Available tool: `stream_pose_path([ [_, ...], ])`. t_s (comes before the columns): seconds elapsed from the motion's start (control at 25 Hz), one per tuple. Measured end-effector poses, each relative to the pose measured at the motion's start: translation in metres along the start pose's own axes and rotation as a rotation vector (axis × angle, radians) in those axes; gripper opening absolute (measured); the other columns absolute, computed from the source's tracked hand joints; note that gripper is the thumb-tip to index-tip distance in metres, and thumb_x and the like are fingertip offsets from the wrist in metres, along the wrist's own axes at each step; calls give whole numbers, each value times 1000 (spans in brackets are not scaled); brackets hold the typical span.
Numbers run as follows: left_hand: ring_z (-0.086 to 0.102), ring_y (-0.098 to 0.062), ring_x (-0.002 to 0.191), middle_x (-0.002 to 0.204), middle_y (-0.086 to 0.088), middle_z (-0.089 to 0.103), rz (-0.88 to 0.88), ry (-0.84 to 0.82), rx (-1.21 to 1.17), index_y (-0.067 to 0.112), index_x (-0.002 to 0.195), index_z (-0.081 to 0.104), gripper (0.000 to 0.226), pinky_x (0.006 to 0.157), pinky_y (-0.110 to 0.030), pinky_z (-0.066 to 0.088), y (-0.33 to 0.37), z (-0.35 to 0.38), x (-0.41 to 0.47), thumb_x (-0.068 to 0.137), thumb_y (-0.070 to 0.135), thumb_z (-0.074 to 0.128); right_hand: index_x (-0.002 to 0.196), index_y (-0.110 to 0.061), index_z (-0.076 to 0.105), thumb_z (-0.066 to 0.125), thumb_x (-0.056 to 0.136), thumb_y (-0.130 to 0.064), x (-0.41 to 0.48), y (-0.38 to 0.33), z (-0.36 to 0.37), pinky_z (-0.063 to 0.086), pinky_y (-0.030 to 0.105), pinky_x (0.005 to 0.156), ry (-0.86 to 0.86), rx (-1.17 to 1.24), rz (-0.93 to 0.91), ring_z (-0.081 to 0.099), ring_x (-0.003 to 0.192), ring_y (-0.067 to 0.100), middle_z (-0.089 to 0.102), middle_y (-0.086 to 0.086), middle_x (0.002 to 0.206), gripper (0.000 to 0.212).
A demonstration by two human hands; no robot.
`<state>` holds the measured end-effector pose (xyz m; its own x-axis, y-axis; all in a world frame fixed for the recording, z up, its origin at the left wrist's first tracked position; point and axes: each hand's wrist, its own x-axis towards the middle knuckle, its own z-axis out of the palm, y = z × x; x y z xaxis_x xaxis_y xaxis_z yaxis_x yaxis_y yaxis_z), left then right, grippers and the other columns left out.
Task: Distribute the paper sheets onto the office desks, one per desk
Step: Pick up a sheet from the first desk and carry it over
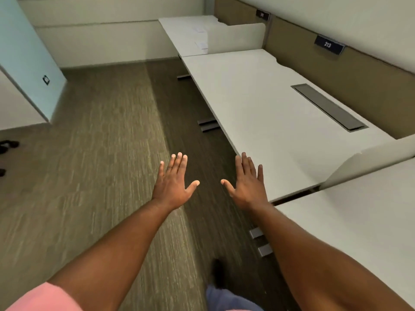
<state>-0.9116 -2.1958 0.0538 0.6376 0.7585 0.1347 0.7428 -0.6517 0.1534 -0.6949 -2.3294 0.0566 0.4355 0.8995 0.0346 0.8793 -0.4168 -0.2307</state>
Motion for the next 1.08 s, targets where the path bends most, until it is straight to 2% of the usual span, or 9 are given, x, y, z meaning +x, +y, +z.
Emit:
stream_pose_path([
  [0.36,-8,-20,156,170,-6,-2,-197,9,60,14,161,2,91,125,-49,-7,-117,0,181,94,68,31,160,-24,-15,19,96,-76,259,-46,25,-17,47,122,-92,17,-163,-27,151,20,-27,0,166,89],
  [0.6,-6,-21,156,170,-7,-1,-269,31,43,13,160,2,90,125,-50,-5,-209,17,312,94,68,30,159,-25,-16,18,95,-76,429,-95,49,-8,53,125,-113,24,-235,-24,153,21,-26,1,167,89],
  [0.84,-9,-20,156,170,-7,-2,-175,32,22,13,160,2,91,126,-51,-4,-315,15,479,94,69,29,159,-25,-16,19,96,-75,599,-150,67,-7,54,125,-101,11,-196,-25,153,21,-28,0,166,88],
  [1.08,-5,-21,156,170,-8,0,-108,76,40,12,160,4,90,126,-51,-2,-402,-8,657,95,67,31,159,-27,-16,19,96,-76,777,-194,51,-23,46,118,-9,-7,-149,-25,152,20,-29,-2,166,87],
])
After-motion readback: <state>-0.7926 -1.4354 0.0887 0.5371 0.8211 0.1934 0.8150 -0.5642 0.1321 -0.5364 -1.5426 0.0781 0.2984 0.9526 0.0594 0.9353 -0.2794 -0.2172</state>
